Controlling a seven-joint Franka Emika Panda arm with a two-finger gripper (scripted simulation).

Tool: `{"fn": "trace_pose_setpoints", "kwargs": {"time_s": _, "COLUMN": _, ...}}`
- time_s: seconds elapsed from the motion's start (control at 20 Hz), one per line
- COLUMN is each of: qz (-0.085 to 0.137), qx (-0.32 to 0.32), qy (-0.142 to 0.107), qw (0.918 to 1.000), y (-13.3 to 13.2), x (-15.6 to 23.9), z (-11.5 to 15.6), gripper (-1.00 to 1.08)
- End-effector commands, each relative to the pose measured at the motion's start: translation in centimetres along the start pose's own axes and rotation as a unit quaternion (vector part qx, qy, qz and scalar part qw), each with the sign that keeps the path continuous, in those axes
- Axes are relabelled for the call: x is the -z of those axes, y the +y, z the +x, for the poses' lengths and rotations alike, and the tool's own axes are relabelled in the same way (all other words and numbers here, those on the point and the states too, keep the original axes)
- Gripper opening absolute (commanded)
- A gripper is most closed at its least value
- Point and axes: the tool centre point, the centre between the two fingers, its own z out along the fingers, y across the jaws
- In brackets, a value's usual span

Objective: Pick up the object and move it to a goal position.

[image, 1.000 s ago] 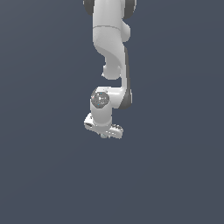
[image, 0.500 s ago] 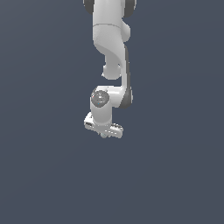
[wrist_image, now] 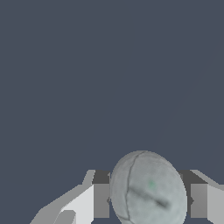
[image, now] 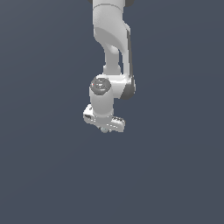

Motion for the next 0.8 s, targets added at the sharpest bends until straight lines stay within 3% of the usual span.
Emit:
{"fn": "trace_pose_setpoints", "kwargs": {"time_s": 0.0, "qz": 0.0, "qx": 0.0, "qy": 0.001, "qw": 1.0, "y": -0.1, "x": 2.3, "z": -0.2, "gripper": -1.0}}
{"fn": "trace_pose_setpoints", "kwargs": {"time_s": 0.75, "qz": 0.0, "qx": -0.001, "qy": 0.001, "qw": 1.0, "y": -1.4, "x": 20.0, "z": -1.9, "gripper": -1.0}}
